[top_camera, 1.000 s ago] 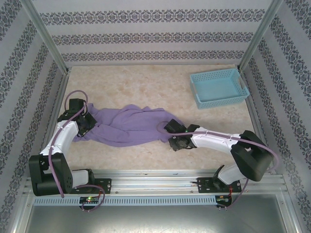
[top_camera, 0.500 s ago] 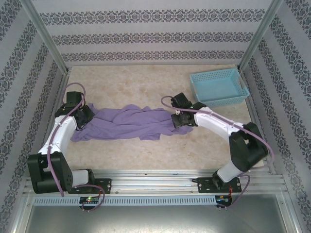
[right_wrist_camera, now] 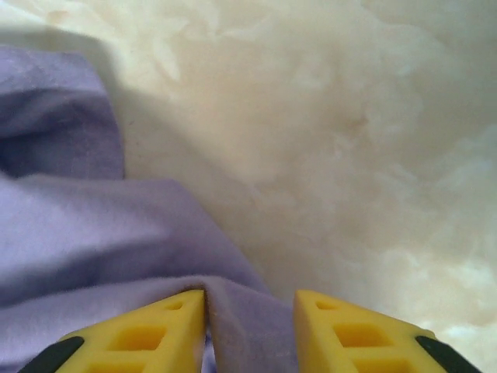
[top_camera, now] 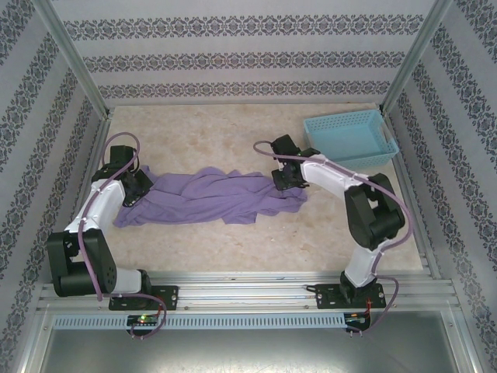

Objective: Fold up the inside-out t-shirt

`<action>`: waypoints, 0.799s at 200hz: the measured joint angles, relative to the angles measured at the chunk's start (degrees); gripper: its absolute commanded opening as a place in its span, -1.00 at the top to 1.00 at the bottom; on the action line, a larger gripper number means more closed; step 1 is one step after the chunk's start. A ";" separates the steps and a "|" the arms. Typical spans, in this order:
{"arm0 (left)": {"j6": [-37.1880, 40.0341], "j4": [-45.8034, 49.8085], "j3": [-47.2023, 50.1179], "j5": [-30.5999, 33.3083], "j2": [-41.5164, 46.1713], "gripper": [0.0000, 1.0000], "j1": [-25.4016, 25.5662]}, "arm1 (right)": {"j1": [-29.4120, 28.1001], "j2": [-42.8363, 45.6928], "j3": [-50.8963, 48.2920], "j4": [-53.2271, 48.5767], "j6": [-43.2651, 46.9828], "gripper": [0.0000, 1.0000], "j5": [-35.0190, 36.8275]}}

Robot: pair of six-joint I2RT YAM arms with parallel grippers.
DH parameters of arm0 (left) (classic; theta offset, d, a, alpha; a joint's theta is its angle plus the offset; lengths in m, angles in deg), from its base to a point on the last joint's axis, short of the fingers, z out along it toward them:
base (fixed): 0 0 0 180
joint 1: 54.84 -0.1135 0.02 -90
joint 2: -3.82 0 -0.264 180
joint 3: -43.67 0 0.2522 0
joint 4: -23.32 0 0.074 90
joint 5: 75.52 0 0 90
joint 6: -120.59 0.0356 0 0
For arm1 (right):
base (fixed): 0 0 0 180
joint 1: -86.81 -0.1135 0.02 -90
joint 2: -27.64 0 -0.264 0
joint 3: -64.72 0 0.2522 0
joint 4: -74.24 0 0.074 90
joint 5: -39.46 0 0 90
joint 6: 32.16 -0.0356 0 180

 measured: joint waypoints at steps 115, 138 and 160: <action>0.02 -0.48 0.48 -0.24 1.20 1.00 0.00 | -0.33 3.41 -10.23 5.79 -11.37 0.11 -12.15; 0.04 -0.48 0.76 -0.24 1.77 1.00 0.00 | 0.26 -0.66 -8.63 6.99 -12.11 0.11 -14.29; 0.09 -0.46 1.05 -0.24 2.08 1.00 0.00 | 0.52 -3.48 -5.99 8.41 -12.31 0.15 -15.91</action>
